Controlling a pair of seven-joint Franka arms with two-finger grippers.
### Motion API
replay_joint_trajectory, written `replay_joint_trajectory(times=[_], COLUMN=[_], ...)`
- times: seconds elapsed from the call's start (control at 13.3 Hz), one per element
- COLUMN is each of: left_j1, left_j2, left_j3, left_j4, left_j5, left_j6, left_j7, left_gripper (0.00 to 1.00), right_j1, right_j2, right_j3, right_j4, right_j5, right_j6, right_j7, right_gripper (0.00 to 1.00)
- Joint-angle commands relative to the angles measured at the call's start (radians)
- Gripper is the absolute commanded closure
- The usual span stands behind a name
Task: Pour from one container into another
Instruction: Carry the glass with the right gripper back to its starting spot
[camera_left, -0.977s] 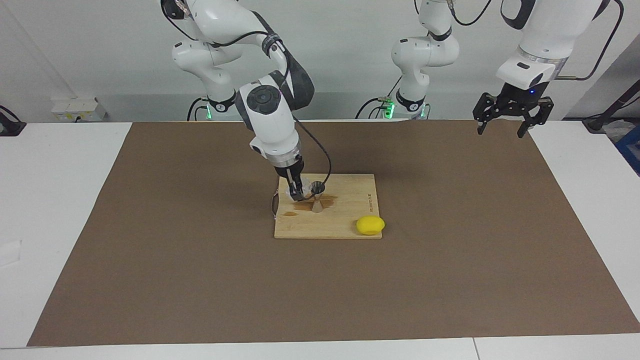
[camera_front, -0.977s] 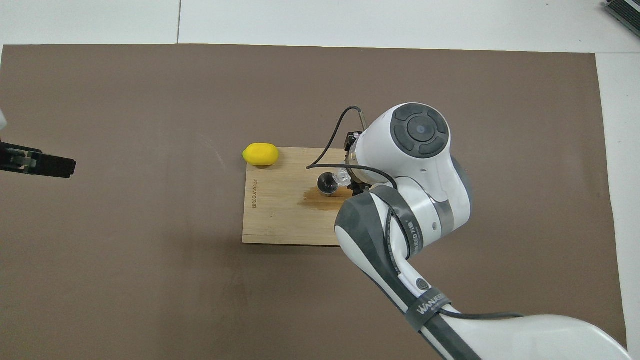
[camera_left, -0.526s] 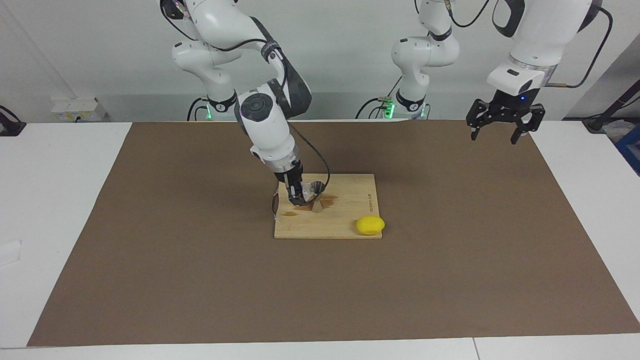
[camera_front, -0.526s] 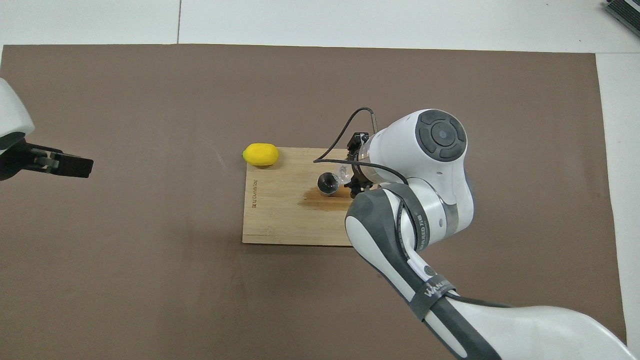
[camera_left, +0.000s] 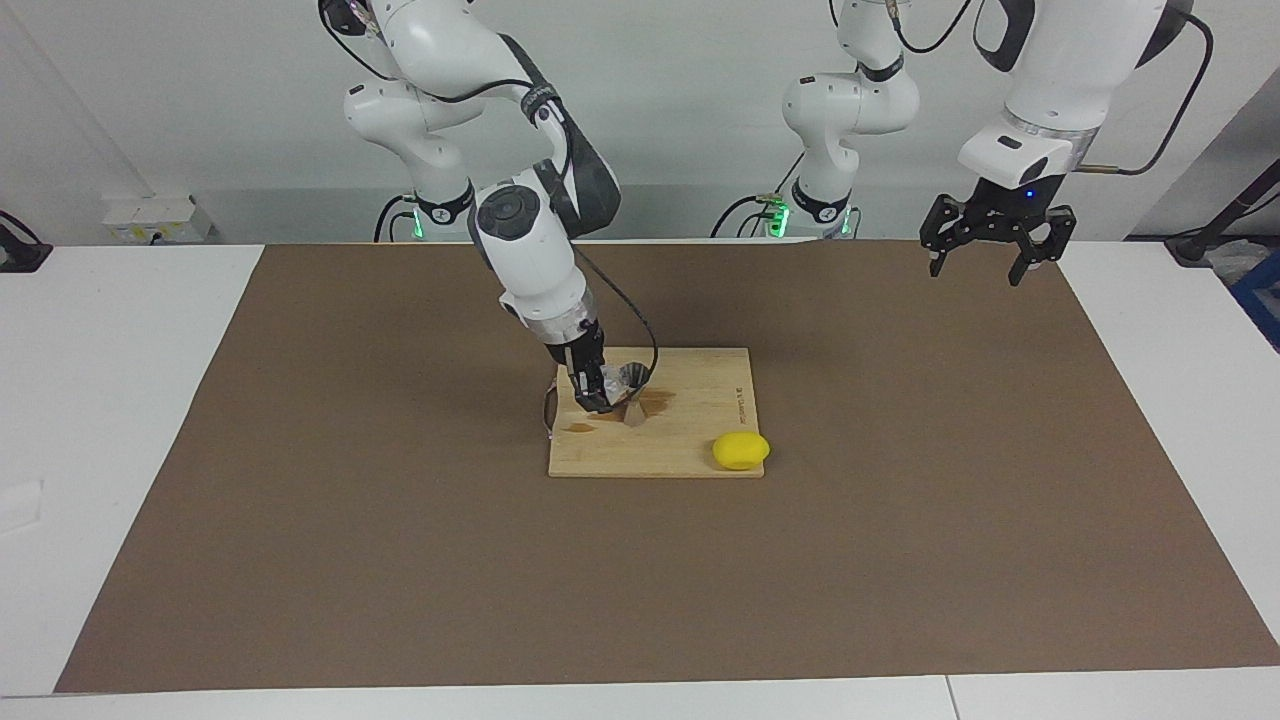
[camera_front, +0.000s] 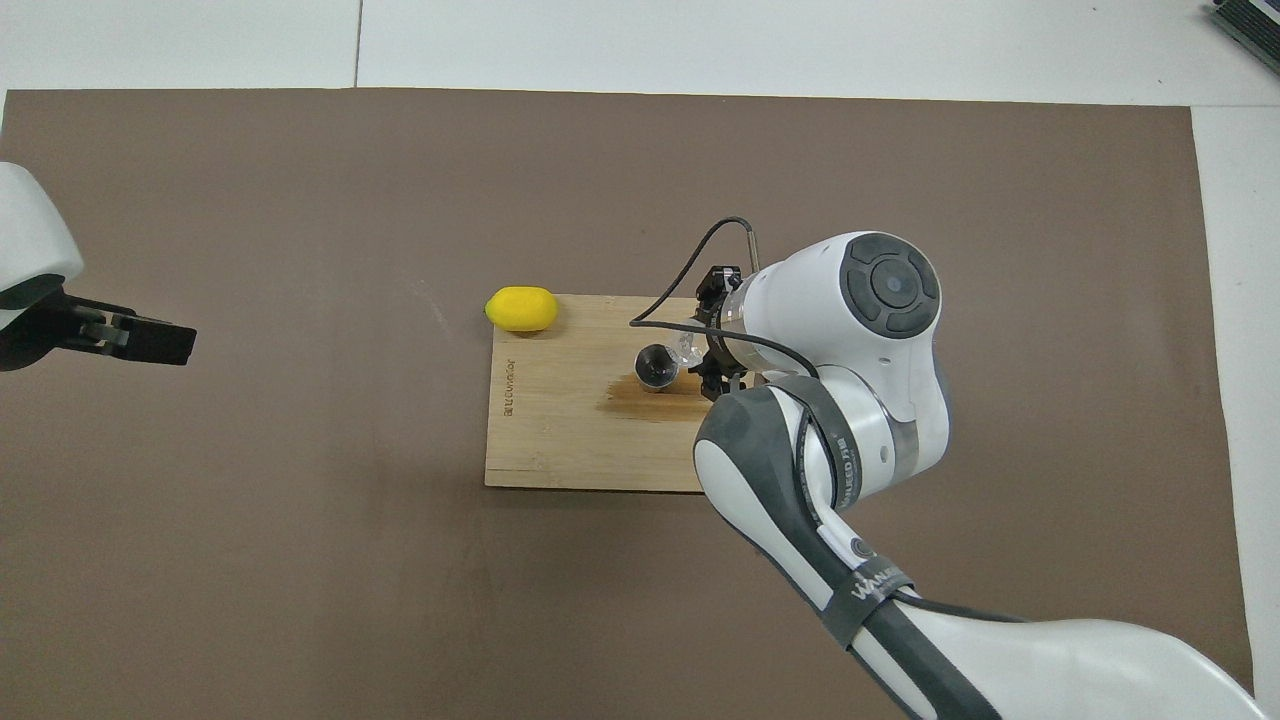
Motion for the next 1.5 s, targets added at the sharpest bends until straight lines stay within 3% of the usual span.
replay_joint_trajectory(times=[0.0,0.53,0.9,1.28,1.43], left_j1=[0.002,0.032,0.055,0.097,0.104], left_j2=[-0.031,-0.031,-0.027,0.058,0.055], left_j3=[0.009,0.014,0.017,0.018,0.018], left_j4=[-0.026,-0.026,-0.004,0.199,0.191], left_j5=[0.004,0.007,0.007,-0.015,-0.015], left_j6=[-0.014,-0.008,-0.049,-0.187,-0.199], left_j7=[-0.016,-0.004,-0.019,-0.01,-0.007], left_gripper=[0.0,0.0,0.0,0.0,0.0], right_j1=[-0.007,-0.072,-0.203,-0.395,-0.469], right_j2=[-0.026,-0.071,-0.135,-0.183,-0.18], right_j3=[0.007,0.006,0.006,0.006,0.004], right_j4=[-0.016,-0.026,-0.189,-0.356,-0.385], right_j5=[0.03,0.085,0.312,0.486,0.53], right_j6=[0.011,-0.047,-0.045,-0.067,-0.1], right_j7=[-0.026,-0.083,-0.354,-0.699,-0.842], right_gripper=[1.0,1.0,1.0,1.0,1.0])
